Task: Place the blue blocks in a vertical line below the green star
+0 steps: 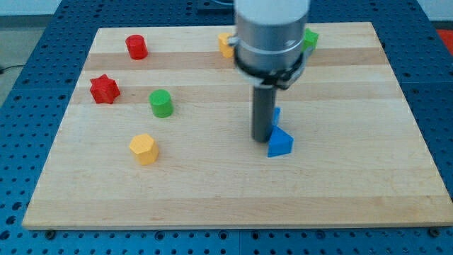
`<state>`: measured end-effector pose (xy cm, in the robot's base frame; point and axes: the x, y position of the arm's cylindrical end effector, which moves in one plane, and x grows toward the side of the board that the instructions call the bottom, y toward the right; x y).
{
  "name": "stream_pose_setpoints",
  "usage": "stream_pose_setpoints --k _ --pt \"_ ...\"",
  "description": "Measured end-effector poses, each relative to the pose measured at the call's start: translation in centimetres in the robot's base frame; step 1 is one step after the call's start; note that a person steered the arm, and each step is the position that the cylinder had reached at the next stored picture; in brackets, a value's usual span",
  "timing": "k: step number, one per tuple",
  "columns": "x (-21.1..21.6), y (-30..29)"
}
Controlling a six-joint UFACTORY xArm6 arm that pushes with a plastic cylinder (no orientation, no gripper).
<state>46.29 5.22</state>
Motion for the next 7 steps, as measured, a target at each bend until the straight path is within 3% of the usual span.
stream_pose_setpoints --k 1,2,3,4,7 --pt "-4.2 1.0" --pt "-1.9 -2.5" --pt "-3.9 -6.8" --pt "-7.8 -3.2" --pt "-7.8 7.5"
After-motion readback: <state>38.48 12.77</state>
